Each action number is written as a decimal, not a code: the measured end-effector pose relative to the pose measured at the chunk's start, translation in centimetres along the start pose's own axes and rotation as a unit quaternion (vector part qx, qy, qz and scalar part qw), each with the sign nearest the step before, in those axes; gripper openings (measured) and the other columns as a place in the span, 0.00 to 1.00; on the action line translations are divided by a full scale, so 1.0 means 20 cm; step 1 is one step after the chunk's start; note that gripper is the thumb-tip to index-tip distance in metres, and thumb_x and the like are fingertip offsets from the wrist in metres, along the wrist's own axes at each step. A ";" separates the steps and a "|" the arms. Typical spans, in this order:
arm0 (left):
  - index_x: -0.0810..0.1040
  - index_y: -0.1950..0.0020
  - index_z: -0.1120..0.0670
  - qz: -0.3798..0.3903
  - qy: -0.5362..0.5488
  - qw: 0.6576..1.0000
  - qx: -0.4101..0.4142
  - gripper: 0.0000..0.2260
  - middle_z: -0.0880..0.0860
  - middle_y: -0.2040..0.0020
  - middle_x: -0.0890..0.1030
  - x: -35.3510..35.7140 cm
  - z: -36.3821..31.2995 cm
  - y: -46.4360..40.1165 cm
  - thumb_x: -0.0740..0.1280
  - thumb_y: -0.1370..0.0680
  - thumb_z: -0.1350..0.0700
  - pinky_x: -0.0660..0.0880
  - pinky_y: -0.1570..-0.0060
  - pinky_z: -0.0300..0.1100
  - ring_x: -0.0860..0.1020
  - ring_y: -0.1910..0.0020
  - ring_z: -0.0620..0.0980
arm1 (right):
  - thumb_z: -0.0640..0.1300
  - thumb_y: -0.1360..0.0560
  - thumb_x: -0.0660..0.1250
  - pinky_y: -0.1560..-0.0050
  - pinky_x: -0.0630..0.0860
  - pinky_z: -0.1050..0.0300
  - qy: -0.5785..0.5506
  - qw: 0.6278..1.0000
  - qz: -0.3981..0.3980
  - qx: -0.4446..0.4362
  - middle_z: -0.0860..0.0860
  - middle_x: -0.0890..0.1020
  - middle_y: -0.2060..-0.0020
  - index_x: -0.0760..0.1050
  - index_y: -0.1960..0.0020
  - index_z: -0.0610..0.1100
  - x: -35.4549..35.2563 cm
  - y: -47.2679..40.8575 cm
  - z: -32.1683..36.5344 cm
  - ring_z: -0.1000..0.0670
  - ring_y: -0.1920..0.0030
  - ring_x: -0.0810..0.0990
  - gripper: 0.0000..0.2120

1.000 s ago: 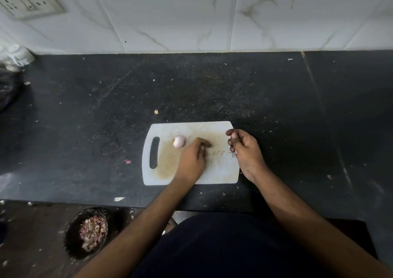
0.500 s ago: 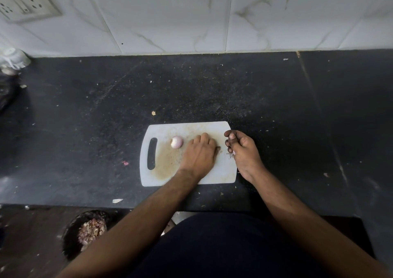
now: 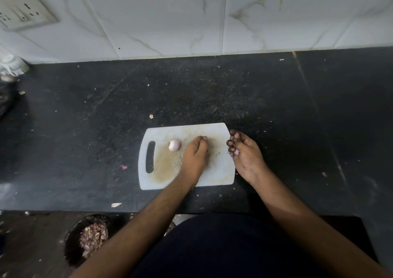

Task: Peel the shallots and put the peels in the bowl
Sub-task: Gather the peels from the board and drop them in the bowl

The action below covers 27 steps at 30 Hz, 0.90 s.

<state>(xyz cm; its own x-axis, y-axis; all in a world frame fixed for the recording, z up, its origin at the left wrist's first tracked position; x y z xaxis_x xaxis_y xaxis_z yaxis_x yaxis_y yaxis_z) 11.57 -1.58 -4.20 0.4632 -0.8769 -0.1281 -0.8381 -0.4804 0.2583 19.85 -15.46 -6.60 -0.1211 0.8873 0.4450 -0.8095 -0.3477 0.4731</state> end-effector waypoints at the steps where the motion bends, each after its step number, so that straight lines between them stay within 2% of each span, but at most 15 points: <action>1: 0.72 0.61 0.52 -0.005 0.052 0.998 -0.024 0.16 0.49 0.66 0.71 0.00 0.02 0.01 0.59 0.13 0.55 0.67 0.67 0.39 0.68 0.68 0.43 | 0.36 0.16 0.58 0.69 0.69 0.68 -0.033 0.999 -0.006 0.013 0.50 0.75 0.65 0.77 0.50 0.43 0.00 0.00 -0.01 0.58 0.70 0.70 0.10; 4: 0.72 0.63 0.53 -0.015 0.169 0.983 -0.071 0.17 0.52 0.66 0.72 0.03 0.06 0.03 0.58 0.14 0.57 0.66 0.68 0.40 0.68 0.69 0.45 | 0.37 0.15 0.58 0.70 0.69 0.69 -0.115 0.992 -0.017 0.041 0.50 0.74 0.66 0.77 0.49 0.42 0.01 0.02 -0.05 0.57 0.70 0.69 0.10; 8: 0.74 0.66 0.54 -0.045 0.310 0.939 -0.141 0.20 0.52 0.67 0.76 0.10 0.07 0.06 0.58 0.14 0.59 0.69 0.67 0.40 0.71 0.69 0.46 | 0.38 0.15 0.57 0.67 0.71 0.69 -0.174 0.983 -0.026 0.060 0.49 0.74 0.66 0.77 0.49 0.43 0.10 0.06 -0.08 0.57 0.70 0.71 0.11; 10: 0.75 0.67 0.54 -0.059 0.385 0.905 -0.172 0.21 0.54 0.67 0.80 0.14 0.06 0.07 0.58 0.14 0.58 0.75 0.60 0.41 0.78 0.66 0.49 | 0.38 0.15 0.58 0.63 0.74 0.66 -0.181 0.981 -0.017 0.063 0.49 0.75 0.66 0.77 0.49 0.42 0.19 0.12 -0.08 0.56 0.68 0.73 0.10; 12: 0.75 0.68 0.54 -0.087 0.462 0.859 -0.202 0.20 0.55 0.65 0.81 0.14 0.03 0.10 0.60 0.15 0.57 0.79 0.52 0.43 0.82 0.61 0.52 | 0.38 0.16 0.59 0.54 0.77 0.59 -0.176 0.982 -0.010 0.062 0.48 0.76 0.66 0.77 0.49 0.42 0.28 0.17 -0.08 0.53 0.64 0.76 0.09; 14: 0.73 0.68 0.54 -0.128 0.525 0.814 -0.212 0.19 0.54 0.67 0.79 0.11 0.00 0.13 0.62 0.16 0.56 0.80 0.51 0.45 0.81 0.62 0.53 | 0.41 0.15 0.59 0.47 0.78 0.51 -0.168 0.984 -0.006 0.063 0.48 0.77 0.65 0.77 0.52 0.42 0.35 0.21 -0.08 0.48 0.61 0.78 0.11; 16: 0.72 0.67 0.54 -0.163 0.569 0.781 -0.201 0.18 0.53 0.68 0.77 0.05 -0.04 0.17 0.62 0.16 0.55 0.81 0.52 0.48 0.82 0.64 0.54 | 0.47 0.15 0.58 0.47 0.79 0.47 -0.177 0.981 0.003 0.080 0.49 0.76 0.67 0.75 0.58 0.44 0.43 0.25 -0.08 0.45 0.61 0.79 0.16; 19: 0.70 0.67 0.54 -0.182 0.610 0.754 -0.166 0.19 0.52 0.69 0.75 -0.07 -0.10 0.24 0.61 0.16 0.54 0.81 0.52 0.50 0.83 0.67 0.56 | 0.52 0.16 0.59 0.51 0.81 0.47 -0.207 0.971 0.017 0.121 0.49 0.76 0.72 0.72 0.64 0.45 0.57 0.32 -0.13 0.45 0.65 0.79 0.20; 23: 0.74 0.67 0.55 -0.236 0.654 0.711 -0.101 0.19 0.53 0.69 0.74 -0.30 -0.08 0.36 0.62 0.16 0.54 0.80 0.49 0.52 0.80 0.70 0.53 | 0.49 0.17 0.60 0.52 0.83 0.45 -0.119 0.980 0.058 0.151 0.41 0.81 0.65 0.75 0.59 0.43 0.74 0.40 -0.30 0.41 0.61 0.82 0.15; 25: 0.75 0.64 0.55 -0.256 0.669 0.695 -0.067 0.17 0.54 0.66 0.73 -0.41 -0.03 0.42 0.62 0.16 0.52 0.80 0.45 0.53 0.78 0.66 0.54 | 0.44 0.16 0.59 0.56 0.83 0.49 -0.058 0.987 0.065 0.136 0.42 0.82 0.65 0.75 0.58 0.41 0.79 0.43 -0.40 0.42 0.61 0.83 0.14; 27: 0.71 0.67 0.55 -0.286 0.681 0.672 -0.051 0.19 0.56 0.64 0.71 -0.52 0.07 0.50 0.62 0.17 0.51 0.78 0.45 0.52 0.77 0.62 0.56 | 0.40 0.17 0.58 0.60 0.82 0.52 -0.018 0.988 0.075 0.137 0.44 0.82 0.67 0.75 0.59 0.41 0.84 0.47 -0.52 0.45 0.64 0.83 0.14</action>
<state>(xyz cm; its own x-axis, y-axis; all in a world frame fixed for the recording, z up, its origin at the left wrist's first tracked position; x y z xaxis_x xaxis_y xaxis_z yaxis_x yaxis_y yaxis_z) -1.94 2.69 -1.64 0.5933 0.3082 0.7436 -0.4194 -0.6701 0.6124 4.22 -0.60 -2.53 -0.2032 0.8100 0.5501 -0.5971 -0.5478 0.5860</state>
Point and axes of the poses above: each hand's wrist, its own y-axis away from the middle knuckle, its own x-axis out of the palm, z = x × y, the point moved 10 cm from there along -y, towards the middle knuckle
